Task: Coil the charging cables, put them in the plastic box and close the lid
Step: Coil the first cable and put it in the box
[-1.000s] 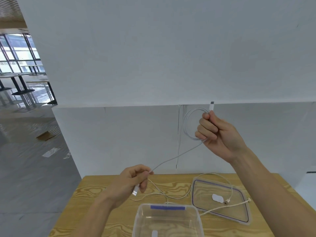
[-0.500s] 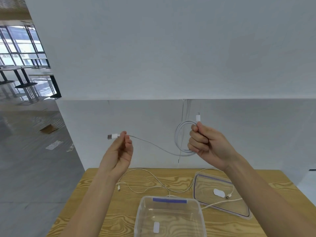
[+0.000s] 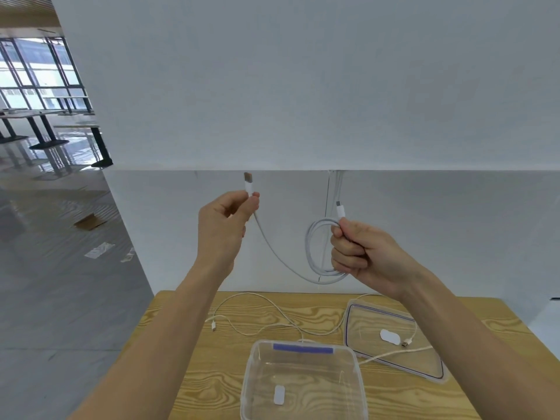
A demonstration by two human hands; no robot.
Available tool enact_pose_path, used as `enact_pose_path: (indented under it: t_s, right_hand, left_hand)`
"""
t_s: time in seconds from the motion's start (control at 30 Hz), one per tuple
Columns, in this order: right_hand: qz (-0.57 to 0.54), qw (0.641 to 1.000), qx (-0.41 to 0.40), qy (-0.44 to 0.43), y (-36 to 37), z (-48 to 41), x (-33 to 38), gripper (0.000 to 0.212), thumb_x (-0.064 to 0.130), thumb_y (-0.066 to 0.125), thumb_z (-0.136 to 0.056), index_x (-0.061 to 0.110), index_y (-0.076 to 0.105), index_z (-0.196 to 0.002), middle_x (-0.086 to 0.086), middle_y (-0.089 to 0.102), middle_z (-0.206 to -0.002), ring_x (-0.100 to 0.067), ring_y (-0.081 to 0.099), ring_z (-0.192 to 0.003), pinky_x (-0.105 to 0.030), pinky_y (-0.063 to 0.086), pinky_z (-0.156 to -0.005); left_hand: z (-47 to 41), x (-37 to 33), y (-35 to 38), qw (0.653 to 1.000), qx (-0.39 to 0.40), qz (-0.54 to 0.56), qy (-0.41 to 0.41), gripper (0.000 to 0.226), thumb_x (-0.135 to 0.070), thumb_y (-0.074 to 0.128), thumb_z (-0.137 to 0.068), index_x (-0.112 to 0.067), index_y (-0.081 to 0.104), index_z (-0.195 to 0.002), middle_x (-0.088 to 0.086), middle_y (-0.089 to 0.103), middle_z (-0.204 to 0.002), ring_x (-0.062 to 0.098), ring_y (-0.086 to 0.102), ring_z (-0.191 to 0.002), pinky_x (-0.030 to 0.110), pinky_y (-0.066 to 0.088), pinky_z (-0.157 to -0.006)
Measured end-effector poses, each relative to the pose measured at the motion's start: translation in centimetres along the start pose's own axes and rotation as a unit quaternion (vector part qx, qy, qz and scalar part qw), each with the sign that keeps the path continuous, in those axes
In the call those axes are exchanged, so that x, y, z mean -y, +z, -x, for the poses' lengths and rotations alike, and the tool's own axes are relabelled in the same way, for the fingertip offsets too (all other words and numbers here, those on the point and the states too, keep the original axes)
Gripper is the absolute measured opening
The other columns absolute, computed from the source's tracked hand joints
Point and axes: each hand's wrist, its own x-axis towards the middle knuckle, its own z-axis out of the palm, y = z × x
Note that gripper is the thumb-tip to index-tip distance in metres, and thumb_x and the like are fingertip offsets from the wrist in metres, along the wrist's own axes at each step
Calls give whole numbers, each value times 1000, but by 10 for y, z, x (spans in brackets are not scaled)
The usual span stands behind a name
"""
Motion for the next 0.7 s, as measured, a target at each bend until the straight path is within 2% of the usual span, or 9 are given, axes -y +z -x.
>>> enact_pose_path:
  t_s: [0.1, 0.2, 0.33, 0.4, 0.47, 0.6, 0.63, 0.7]
  right_hand:
    - [65, 998, -27, 1, 2, -3, -8, 24, 26, 39, -96, 10, 48, -80, 4, 26, -53, -11, 24, -43, -23, 32, -50]
    - [62, 997, -47, -3, 5, -6, -15, 24, 27, 40, -95, 10, 49, -80, 3, 27, -53, -12, 24, -45, -25, 32, -52]
    - [26, 998, -52, -14, 6, -5, -14, 25, 25, 38, -97, 10, 48, -81, 3, 26, -53, -12, 24, -44, -23, 34, -50]
    - [14, 998, -51, -17, 3, -2, -13, 23, 27, 40, -94, 10, 48, -81, 4, 25, -52, -11, 24, -44, -23, 33, -49]
    - [2, 998, -57, -15, 0, 0, -12, 22, 28, 42, -92, 9, 49, -82, 4, 26, -51, -11, 24, -43, -24, 30, -50]
    - [-25, 997, -70, -11, 0, 1, -13, 25, 28, 44, -91, 9, 54, -78, 4, 29, -52, -12, 26, -46, -28, 26, -56]
    - [-33, 997, -75, -7, 1, 0, -14, 26, 27, 44, -92, 8, 56, -79, 3, 33, -52, -12, 31, -49, -27, 29, -56]
    - [-32, 996, -88, 2, 6, 1, -16, 34, 28, 40, -97, 3, 61, -90, -4, 54, -61, -16, 51, -61, -25, 46, -56]
  left_hand:
    - [2, -14, 17, 993, -2, -77, 93, 8, -12, 61, -90, -11, 64, -83, 9, 61, -66, 10, 54, -47, 19, 46, -51]
    - [13, -19, 37, 977, 35, -104, 184, 7, -8, 59, -91, -13, 63, -87, 11, 68, -82, 10, 67, -64, 20, 54, -65]
    - [31, -5, 52, 935, 109, -166, 295, 6, -9, 64, -88, -10, 68, -92, -1, 68, -89, 1, 57, -70, 10, 39, -62]
    - [36, 3, 53, 926, 134, -165, 312, 12, -2, 63, -87, -7, 70, -96, 1, 68, -95, 4, 59, -80, 11, 41, -67]
    - [38, 8, 50, 922, 145, -157, 322, 19, 4, 60, -86, -6, 70, -100, 3, 67, -102, 8, 63, -92, 17, 49, -74]
    - [47, 14, 52, 886, 169, -201, 382, 19, -5, 58, -88, -6, 70, -102, 7, 65, -106, 11, 62, -99, 22, 52, -85]
    - [50, 16, 54, 873, 181, -214, 400, 18, -7, 58, -88, -5, 71, -101, 9, 64, -106, 12, 61, -99, 22, 51, -85]
    - [56, 22, 57, 852, 201, -237, 422, 17, -8, 59, -89, -3, 70, -100, 12, 63, -107, 15, 60, -101, 24, 52, -84]
